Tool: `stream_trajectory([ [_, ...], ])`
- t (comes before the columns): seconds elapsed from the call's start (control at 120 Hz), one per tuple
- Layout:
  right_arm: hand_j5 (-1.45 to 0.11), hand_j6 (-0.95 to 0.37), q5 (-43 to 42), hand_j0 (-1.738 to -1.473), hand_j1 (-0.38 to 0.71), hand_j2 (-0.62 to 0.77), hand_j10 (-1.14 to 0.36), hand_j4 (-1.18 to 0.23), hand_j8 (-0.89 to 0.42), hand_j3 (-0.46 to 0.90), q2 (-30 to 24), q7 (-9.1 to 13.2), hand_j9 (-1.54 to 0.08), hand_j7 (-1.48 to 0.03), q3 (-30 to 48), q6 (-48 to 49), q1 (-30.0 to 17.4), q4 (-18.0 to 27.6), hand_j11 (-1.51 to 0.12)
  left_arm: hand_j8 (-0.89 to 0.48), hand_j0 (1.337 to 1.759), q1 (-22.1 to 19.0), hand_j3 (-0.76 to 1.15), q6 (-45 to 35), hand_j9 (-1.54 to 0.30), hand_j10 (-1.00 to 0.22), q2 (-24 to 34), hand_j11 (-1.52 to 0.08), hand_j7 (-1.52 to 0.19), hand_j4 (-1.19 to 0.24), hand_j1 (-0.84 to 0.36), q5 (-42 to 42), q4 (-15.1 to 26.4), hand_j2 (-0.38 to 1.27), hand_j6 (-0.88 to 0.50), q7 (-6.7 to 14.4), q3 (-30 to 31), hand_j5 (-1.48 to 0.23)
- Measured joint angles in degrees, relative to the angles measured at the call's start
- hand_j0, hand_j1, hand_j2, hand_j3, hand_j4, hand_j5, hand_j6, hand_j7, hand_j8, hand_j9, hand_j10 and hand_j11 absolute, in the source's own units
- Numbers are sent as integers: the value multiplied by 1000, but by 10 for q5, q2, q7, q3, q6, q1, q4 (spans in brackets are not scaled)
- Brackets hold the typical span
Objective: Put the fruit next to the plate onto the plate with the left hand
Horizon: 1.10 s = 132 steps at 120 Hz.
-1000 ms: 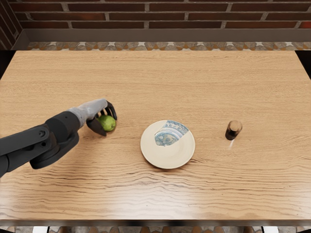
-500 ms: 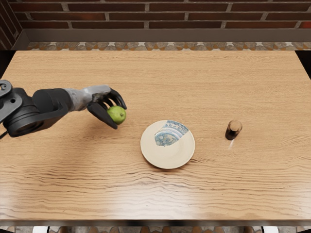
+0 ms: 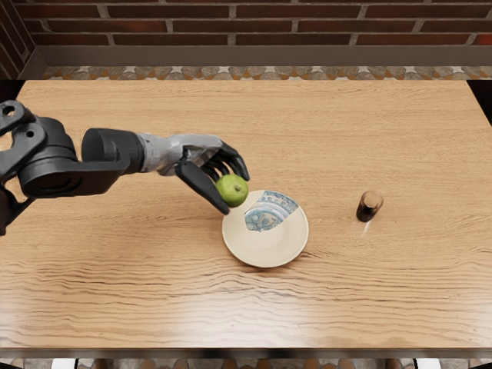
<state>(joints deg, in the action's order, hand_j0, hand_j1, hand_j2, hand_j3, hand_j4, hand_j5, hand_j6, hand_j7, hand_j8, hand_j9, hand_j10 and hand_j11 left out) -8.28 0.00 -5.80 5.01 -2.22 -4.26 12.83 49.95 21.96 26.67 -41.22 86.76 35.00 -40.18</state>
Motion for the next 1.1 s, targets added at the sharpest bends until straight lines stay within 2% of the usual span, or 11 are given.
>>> stream_trajectory([
  [0.008, -20, -15, 0, -1658, -331, -3, -15, -15, -15, 0, 0, 0, -20, -20, 0, 0, 0, 0, -20, -438, 1655, 0, 0, 1, -849, -525, -4, -846, -851, -617, -265, 0, 0, 255, -423, 0, 0, -855],
  [0.083, -20, -15, 0, -1658, -331, -3, -15, -15, -15, 0, 0, 0, -20, -20, 0, 0, 0, 0, -20, -417, 1656, -3, 0, 6, -845, -536, -17, -843, -857, -615, -288, 3, 0, 323, -404, 0, 2, -864],
  [0.158, -20, -15, 0, -1658, -331, -3, -15, -15, -15, 0, 0, 0, -20, -20, 0, 0, 0, 0, -20, -427, 1656, -6, 0, 8, -843, -536, -25, -843, -859, -616, -285, 4, 0, 294, -405, 0, 7, -865],
  [0.308, -20, -15, 0, -1658, -331, -3, -15, -15, -15, 0, 0, 0, -20, -20, 0, 0, 0, 0, -20, -437, 1657, -10, 0, 9, -843, -568, -35, -842, -855, -624, -287, 5, 0, 337, -417, 0, 17, -867],
  [0.533, -20, -15, 0, -1658, -331, -3, -15, -15, -15, 0, 0, 0, -20, -20, 0, 0, 0, 0, -20, -453, 1656, -6, 0, 10, -811, -586, -48, -812, -818, -614, -263, 4, -12, 257, -428, 0, 31, -821],
  [0.583, -20, -15, 0, -1658, -331, -3, -15, -15, -15, 0, 0, 0, -20, -20, 0, 0, 0, 0, -20, -436, 1657, -3, 0, 9, -740, -539, -50, -740, -745, -561, -227, 4, -14, 221, -415, 0, 32, -749],
  [0.725, -20, -15, 0, -1658, -331, -3, -15, -15, -15, 0, 0, 0, -20, -20, 0, 0, 0, 0, -20, -236, 1657, 0, 0, 7, -393, -287, -54, -393, -395, -298, 40, 4, -18, 114, -225, 0, 28, -397],
  [0.867, -20, -15, 0, -1658, -331, -3, -15, -15, -15, 0, 0, 0, -20, -20, 0, 0, 0, 0, -20, -122, 1658, 0, 0, 10, -202, -148, -52, -202, -203, -154, 190, 11, -22, 58, -117, 0, 3, -204],
  [1.1, -20, -15, 0, -1658, -331, -3, -15, -15, -15, 0, 0, 0, -20, -20, 0, 0, 0, 0, -20, -43, 1658, -12, 0, 111, -69, -51, 15, -69, -69, -53, 294, 202, -32, 20, -41, 0, -74, -70],
])
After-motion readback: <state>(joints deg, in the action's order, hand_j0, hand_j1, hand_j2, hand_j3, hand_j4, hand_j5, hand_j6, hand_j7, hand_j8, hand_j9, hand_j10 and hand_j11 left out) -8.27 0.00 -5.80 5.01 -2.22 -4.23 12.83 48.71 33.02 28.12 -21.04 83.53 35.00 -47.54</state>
